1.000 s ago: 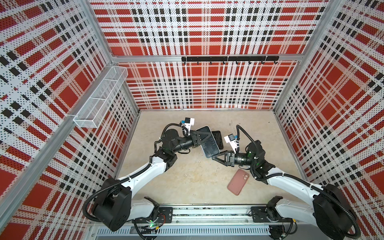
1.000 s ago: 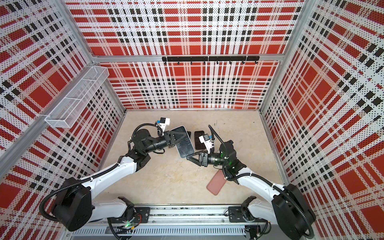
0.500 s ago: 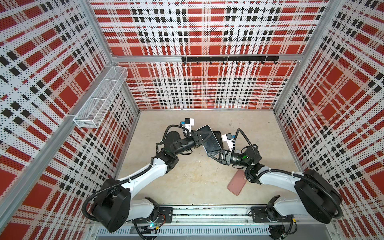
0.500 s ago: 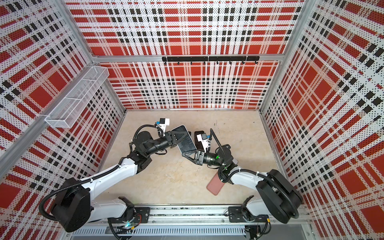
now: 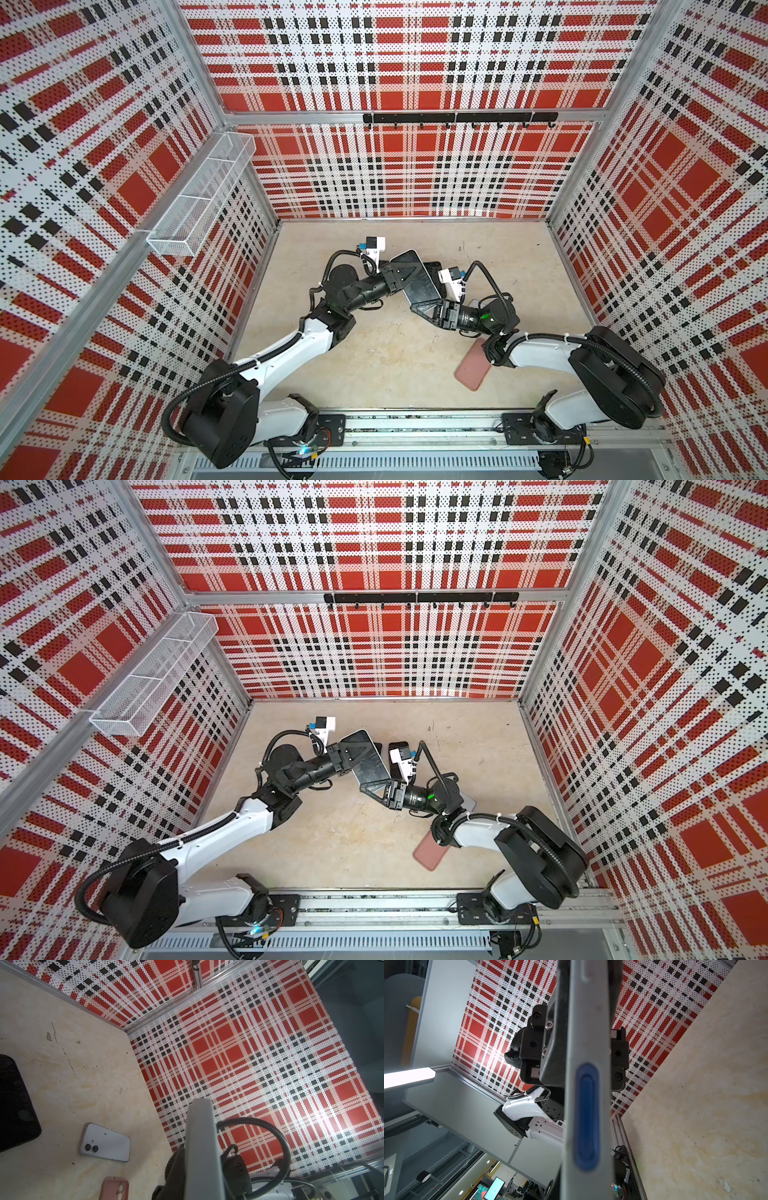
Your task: Put the phone into the phone case
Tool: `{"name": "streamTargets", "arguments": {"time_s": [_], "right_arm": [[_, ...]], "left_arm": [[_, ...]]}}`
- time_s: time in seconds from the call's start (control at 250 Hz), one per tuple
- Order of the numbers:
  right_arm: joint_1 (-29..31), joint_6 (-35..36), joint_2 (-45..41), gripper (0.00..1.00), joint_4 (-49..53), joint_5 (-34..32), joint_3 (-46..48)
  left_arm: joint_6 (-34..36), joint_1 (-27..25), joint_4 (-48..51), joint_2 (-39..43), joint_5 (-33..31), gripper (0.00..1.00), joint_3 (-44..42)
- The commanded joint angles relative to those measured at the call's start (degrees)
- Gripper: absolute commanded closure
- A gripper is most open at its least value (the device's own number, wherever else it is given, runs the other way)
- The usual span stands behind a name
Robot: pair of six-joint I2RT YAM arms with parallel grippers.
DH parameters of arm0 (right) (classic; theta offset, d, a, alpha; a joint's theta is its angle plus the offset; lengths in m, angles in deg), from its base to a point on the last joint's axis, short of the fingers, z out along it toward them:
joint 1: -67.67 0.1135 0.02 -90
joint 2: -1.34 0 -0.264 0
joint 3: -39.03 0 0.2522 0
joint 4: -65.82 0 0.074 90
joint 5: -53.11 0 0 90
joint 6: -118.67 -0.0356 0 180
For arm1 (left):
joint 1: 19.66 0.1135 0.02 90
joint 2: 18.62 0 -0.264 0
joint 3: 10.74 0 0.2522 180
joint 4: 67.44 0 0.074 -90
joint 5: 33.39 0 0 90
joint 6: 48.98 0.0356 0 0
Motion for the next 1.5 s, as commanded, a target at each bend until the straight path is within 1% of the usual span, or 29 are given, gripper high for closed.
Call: {"name": "streamTargets", "arguments": {"time_s": [0.0, 0.016, 0.072, 0.116, 0.132, 0.184, 0.236, 0.356, 0.464, 0.54, 0.592, 0.628, 0.7, 0.796, 0.88, 0.896, 0.916, 0.988, 1.117, 1.141, 1.181, 1.213, 1.277, 1.349, 1.401, 1.453, 1.493], "right_arm": [[0.1, 6.3, -2.9, 1.0, 10.8, -3.8, -0.6], [0.1, 6.7, -3.4, 0.99, 11.6, -4.0, -0.7], [0.1, 8.2, -5.1, 0.89, 14.3, -4.4, -0.9], [0.2, 9.8, -6.8, 0.75, 17.2, -4.2, -1.3], [0.1, 10.5, -7.4, 0.72, 18.4, -4.2, -1.6], [0.1, 13.6, -10.0, 0.63, 23.8, -4.2, -2.2], [-0.1, 17.9, -13.5, 0.55, 31.2, -4.6, -3.1], [-0.2, 29.5, -21.7, 0.47, 50.3, -5.5, -6.4], [-0.2, 39.3, -26.1, 0.45, 65.1, -4.6, -11.3], [-0.3, 43.1, -26.6, 0.45, 70.0, -2.1, -13.6], [-0.2, 44.1, -25.9, 0.44, 72.0, -0.6, -15.0], [-0.2, 46.1, -25.2, 0.44, 73.4, -0.3, -15.9], [-0.2, 47.2, -23.7, 0.43, 74.7, -0.2, -16.9], [-0.2, 46.3, -21.9, 0.46, 72.3, 1.3, -17.0], [-0.2, 44.9, -20.6, 0.51, 68.2, 2.4, -16.2], [-0.2, 44.9, -20.5, 0.53, 67.5, 2.6, -16.1], [-0.2, 43.2, -20.3, 0.55, 66.6, 2.7, -15.9], [-0.2, 42.1, -19.6, 0.62, 64.5, 3.1, -15.5], [-0.2, 40.6, -18.5, 0.78, 61.9, 3.1, -15.0], [-0.2, 40.2, -18.4, 0.8, 61.7, 3.1, -14.9], [-0.2, 39.6, -18.2, 0.82, 61.3, 2.6, -14.7], [-0.2, 39.3, -18.1, 0.86, 61.2, 2.1, -14.6], [-0.2, 37.9, -18.0, 0.93, 62.4, -0.4, -14.8], [-0.2, 36.7, -18.0, 0.95, 65.2, -3.7, -15.3], [-0.2, 35.2, -17.8, 0.97, 65.4, -5.4, -15.0], [-0.2, 33.5, -17.5, 0.97, 64.6, -6.7, -14.5], [-0.1, 32.0, -17.3, 0.98, 63.3, -7.7, -13.8]], "left_arm": [[-1.0, 0.2, -3.5, 2.5, 1.0, 1.0, 0.0], [-1.0, 0.2, -3.5, 2.5, 1.2, 1.0, -0.1], [-0.8, 0.5, -3.5, 2.7, 1.8, 1.0, -0.2], [-0.9, 0.8, -3.4, 3.0, 2.3, 1.0, -0.4], [-0.9, 0.9, -3.4, 3.1, 2.6, 1.0, -0.5], [-1.0, 1.5, -3.2, 3.5, 3.4, 1.0, -0.6], [-0.8, 2.0, -2.1, 3.9, 4.9, 1.0, -0.3], [1.4, 3.2, 3.7, 4.7, 10.3, 1.0, 1.4], [4.7, 3.0, 9.8, 5.2, 15.3, 1.0, 3.2], [5.7, 2.8, 11.7, 5.3, 17.9, 1.0, 3.6], [6.0, 2.6, 12.3, 5.3, 19.0, 1.0, 3.6], [6.0, 2.5, 12.3, 5.4, 19.5, 1.0, 3.6], [6.2, 2.0, 12.5, 5.4, 20.1, 1.0, 3.7], [6.6, 1.6, 13.0, 5.3, 20.3, 0.99, 4.1], [6.6, 1.4, 13.1, 5.2, 20.1, 0.99, 4.1], [6.7, 1.3, 13.1, 5.1, 20.1, 0.98, 4.2], [6.7, 1.3, 13.2, 5.1, 20.1, 0.98, 4.2], [6.8, 1.2, 13.2, 4.8, 20.2, 0.97, 4.3], [6.8, 1.1, 13.2, 4.3, 19.8, 0.92, 4.4], [6.8, 1.2, 13.2, 4.3, 19.6, 0.9, 4.4], [6.9, 1.3, 13.2, 4.6, 19.0, 0.86, 4.3], [6.8, 1.6, 13.2, 4.7, 18.4, 0.85, 4.2], [6.8, 2.3, 13.2, 5.7, 16.8, 0.81, 3.7], [7.1, 3.4, 13.8, 7.4, 14.5, 0.73, 3.0], [7.6, 4.2, 14.9, 8.9, 12.8, 0.66, 2.5], [8.3, 5.2, 16.2, 10.5, 11.2, 0.55, 1.9], [9.0, 6.1, 17.7, 12.0, 9.9, 0.48, 1.4]]}}
